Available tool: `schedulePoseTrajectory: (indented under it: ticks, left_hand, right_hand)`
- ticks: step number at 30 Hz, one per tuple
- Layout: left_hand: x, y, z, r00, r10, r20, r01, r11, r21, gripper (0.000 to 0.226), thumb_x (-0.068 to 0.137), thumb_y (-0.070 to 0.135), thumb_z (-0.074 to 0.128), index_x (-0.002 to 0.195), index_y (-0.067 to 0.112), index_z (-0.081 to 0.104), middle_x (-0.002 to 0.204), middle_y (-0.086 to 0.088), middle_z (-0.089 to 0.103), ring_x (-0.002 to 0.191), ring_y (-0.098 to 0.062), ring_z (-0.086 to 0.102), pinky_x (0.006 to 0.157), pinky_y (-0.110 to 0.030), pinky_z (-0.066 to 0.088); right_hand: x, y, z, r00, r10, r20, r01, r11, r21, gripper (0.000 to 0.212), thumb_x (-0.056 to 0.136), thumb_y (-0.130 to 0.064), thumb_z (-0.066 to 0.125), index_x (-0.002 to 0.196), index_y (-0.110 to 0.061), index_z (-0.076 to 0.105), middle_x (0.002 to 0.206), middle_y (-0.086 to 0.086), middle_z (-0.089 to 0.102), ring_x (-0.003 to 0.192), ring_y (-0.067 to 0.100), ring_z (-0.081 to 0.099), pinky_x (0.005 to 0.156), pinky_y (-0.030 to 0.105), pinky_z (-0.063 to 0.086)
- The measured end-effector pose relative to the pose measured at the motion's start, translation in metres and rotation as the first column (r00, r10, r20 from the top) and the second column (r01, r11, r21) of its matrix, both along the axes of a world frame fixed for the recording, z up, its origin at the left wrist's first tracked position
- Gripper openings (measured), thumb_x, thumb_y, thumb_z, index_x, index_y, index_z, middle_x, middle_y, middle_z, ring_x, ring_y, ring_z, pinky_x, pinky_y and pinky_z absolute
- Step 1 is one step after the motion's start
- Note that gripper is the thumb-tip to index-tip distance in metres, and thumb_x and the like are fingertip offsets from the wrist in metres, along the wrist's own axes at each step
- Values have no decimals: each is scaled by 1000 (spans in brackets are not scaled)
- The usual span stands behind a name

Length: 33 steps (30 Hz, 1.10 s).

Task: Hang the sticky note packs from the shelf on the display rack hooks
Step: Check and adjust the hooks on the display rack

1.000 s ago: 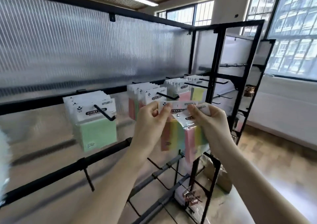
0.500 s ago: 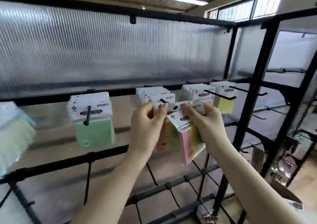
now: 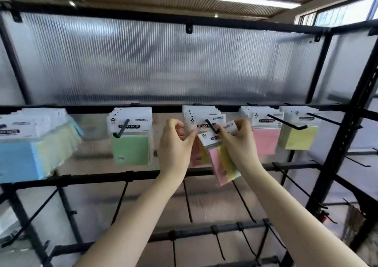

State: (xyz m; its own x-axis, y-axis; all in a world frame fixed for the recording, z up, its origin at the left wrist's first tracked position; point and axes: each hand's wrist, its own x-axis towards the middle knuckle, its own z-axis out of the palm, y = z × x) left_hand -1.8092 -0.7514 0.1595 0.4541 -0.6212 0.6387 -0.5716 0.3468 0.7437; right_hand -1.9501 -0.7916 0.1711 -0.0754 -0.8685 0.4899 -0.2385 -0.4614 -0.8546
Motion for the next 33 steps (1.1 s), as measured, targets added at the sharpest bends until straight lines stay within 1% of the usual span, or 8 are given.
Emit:
schedulePoseTrajectory:
  ticks: [7,10,14,18,20,25,29,33]
  left_hand:
    - [-1,-14,-1,999,34,-21,-33,997,66,25,87,34,65,87,16,49,73,8,54,66,-8,52,50,-13,36]
    - [-3,-13,-2,998,60,-3,-60,997,55,23,88,31,65,87,15,49,72,8,54,67,-10,53,51,-16,35]
    - [-8,2,2,995,94,31,-92,993,-78,22,92,31,60,90,11,51,73,7,55,68,-11,55,54,-12,38]
    - [-19,30,3,999,-40,16,43,982,-187,51,98,48,38,77,5,56,60,-2,57,57,-14,55,55,-29,45]
    - [-24,45,5,988,-152,21,153,965,-215,54,93,54,37,75,8,57,56,5,52,54,-7,51,52,-16,39]
    - [-27,60,19,959,-284,4,283,951,-125,19,82,37,68,81,20,60,73,7,63,69,-5,58,64,-15,46]
    - [-28,64,22,956,-291,27,291,943,-158,15,86,11,68,77,14,56,67,9,56,61,-2,52,60,-11,40]
    - [-29,68,21,961,-262,88,276,922,-273,14,89,14,61,80,14,50,67,10,51,61,-3,49,60,-10,38]
  right_hand:
    - [3,-14,0,990,-22,-141,28,999,38,43,85,-51,63,70,-19,38,69,1,53,60,14,46,53,26,32]
    - [-1,-10,-3,992,-8,-125,10,1000,15,44,88,-43,62,66,-18,35,65,3,48,59,16,43,52,28,31]
    - [-8,7,-10,998,64,-19,-65,995,-80,42,92,-30,63,65,-16,34,59,0,41,51,5,38,48,19,30]
    - [-9,30,-9,995,88,54,-75,975,-209,42,91,-28,63,65,-16,33,55,-10,36,52,5,30,50,21,27]
    - [-7,40,-7,991,89,101,-58,960,-274,42,91,-25,63,64,-19,32,51,-13,37,50,4,32,49,17,29]
    - [-2,51,-3,982,99,158,-43,945,-324,40,92,-24,63,66,-18,33,55,-9,34,52,4,30,51,17,30]
    - [-4,54,-6,977,137,167,-68,930,-362,42,94,-22,60,64,-22,30,53,-14,33,51,2,30,51,14,30]
    - [-4,56,-4,972,171,161,-96,915,-392,38,95,-27,55,66,-14,34,57,-12,34,52,1,30,51,13,30]
